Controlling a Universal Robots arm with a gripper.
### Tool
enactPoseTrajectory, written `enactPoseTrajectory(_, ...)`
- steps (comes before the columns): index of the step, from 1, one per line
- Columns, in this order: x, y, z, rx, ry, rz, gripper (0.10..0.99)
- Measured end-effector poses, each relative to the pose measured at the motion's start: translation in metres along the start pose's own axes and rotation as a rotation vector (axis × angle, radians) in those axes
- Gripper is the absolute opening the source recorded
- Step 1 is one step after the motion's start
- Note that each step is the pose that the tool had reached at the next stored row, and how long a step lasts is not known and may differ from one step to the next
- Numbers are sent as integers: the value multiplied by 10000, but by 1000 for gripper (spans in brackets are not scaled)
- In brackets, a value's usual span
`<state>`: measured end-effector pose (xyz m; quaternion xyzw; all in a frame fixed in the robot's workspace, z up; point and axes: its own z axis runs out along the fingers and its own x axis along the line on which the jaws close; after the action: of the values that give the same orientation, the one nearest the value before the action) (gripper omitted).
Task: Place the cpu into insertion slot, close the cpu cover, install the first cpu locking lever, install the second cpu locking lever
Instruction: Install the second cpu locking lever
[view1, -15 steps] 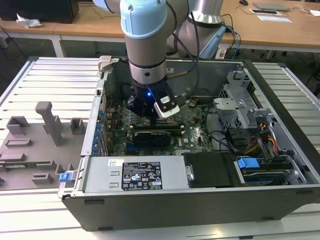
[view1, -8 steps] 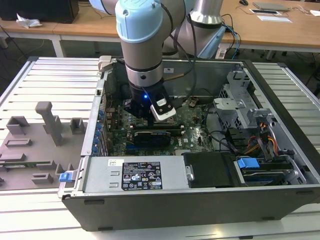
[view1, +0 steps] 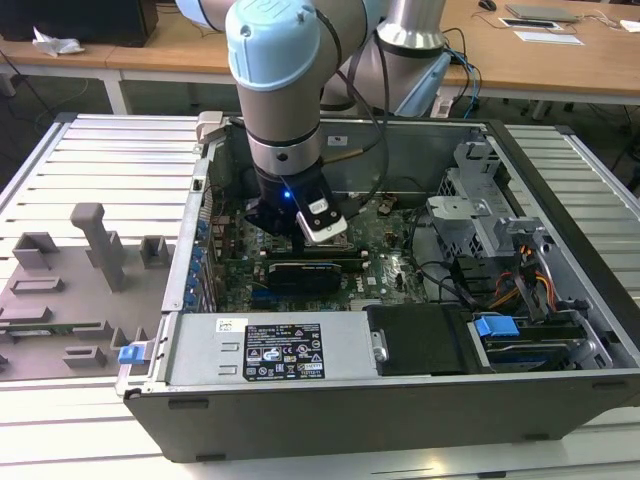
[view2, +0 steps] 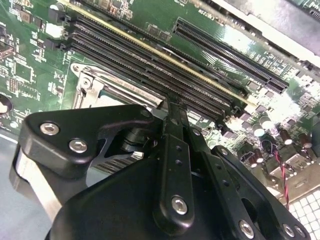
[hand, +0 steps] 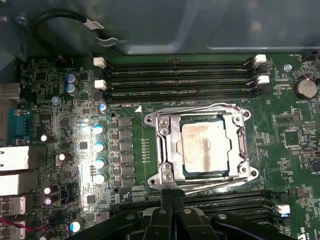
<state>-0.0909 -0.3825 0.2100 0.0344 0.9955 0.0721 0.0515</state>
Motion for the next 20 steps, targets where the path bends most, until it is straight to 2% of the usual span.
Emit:
enactPoseTrajectory(8,18,14,33,-20,0,5,106)
enactPoseTrajectory(20,22,16,41,-35,1,7,106)
